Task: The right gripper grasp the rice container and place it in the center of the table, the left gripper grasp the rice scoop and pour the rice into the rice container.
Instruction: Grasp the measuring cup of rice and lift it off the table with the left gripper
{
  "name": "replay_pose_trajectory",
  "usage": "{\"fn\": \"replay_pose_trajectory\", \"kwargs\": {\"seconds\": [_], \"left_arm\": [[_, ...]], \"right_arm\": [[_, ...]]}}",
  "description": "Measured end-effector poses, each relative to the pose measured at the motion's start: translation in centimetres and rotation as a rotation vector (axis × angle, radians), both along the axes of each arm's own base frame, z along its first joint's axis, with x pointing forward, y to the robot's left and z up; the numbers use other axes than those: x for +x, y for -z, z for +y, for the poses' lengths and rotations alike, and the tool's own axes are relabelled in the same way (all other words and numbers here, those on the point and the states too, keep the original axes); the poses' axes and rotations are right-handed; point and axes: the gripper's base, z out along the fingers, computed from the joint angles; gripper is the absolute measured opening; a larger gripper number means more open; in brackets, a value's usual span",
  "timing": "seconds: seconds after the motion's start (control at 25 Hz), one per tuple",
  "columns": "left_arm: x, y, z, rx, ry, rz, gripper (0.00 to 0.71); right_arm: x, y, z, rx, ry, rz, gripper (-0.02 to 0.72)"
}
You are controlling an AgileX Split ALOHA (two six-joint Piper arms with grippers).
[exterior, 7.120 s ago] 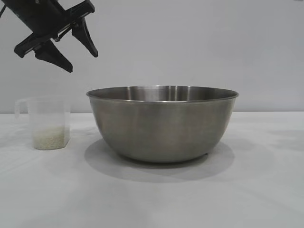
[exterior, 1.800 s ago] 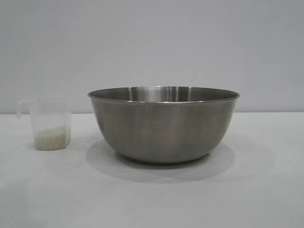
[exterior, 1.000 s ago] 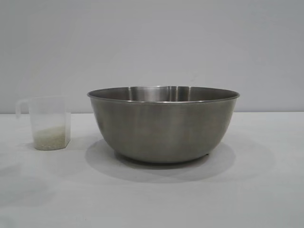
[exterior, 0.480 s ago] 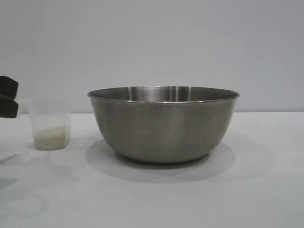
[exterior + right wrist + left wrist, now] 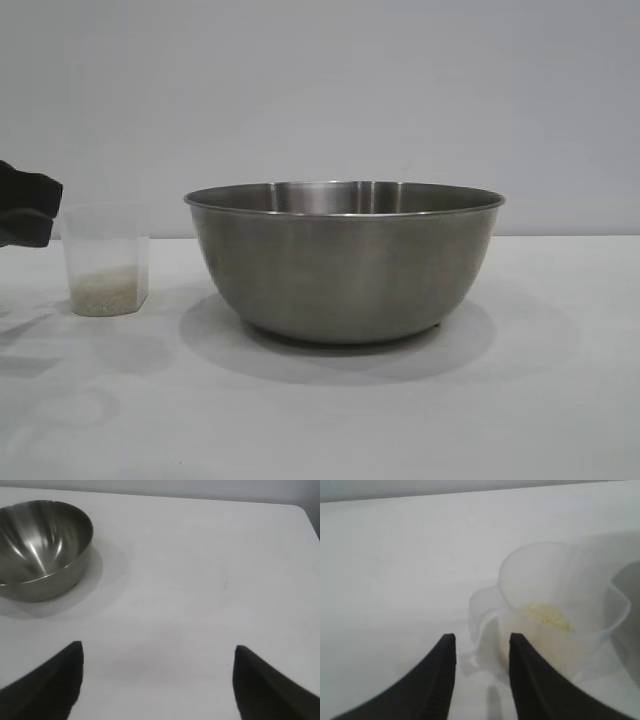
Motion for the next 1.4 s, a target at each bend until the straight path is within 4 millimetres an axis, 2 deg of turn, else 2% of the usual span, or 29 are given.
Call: {"fn": "replay_pose_trajectory", "kwargs": {"seconds": [0.24, 0.64, 0.96, 1.0, 1.04, 1.12, 1.32, 1.4], "left_arm": [[0.6, 0.6, -0.2, 0.015, 0.003, 0.007, 0.231], [1.7, 0.3, -0.4, 0.015, -0.013, -0.025, 0.231], [4.5, 1.0, -1.6, 0.069, 0.041, -0.077, 0.231], [4.9, 1.1, -1.8, 0.078, 0.061, -0.085, 0.143], [5.2, 1.1, -2.0, 0.084, 0.070, -0.096, 0.084], [5.8, 1.1, -2.3, 0.087, 0.084, -0.110, 0.000], [6.1, 0.8, -2.5, 0.109, 0.102, -0.128, 0.000], [6.2, 0.1, -2.6, 0.141, 0.119, -0.155, 0.000]], "right_arm": [[0.0, 0.0, 0.0, 0.000, 0.000, 0.000, 0.526], [0.0, 0.0, 0.0, 0.000, 0.000, 0.000, 0.526], [0.0, 0.0, 0.0, 0.000, 0.000, 0.000, 0.526], [0.0, 0.0, 0.0, 0.000, 0.000, 0.000, 0.526], [0.0, 0.0, 0.0, 0.000, 0.000, 0.000, 0.526], [0.0, 0.0, 0.0, 0.000, 0.000, 0.000, 0.526], [0.0, 0.0, 0.0, 0.000, 0.000, 0.000, 0.526], [0.0, 0.0, 0.0, 0.000, 0.000, 0.000, 0.526]]}}
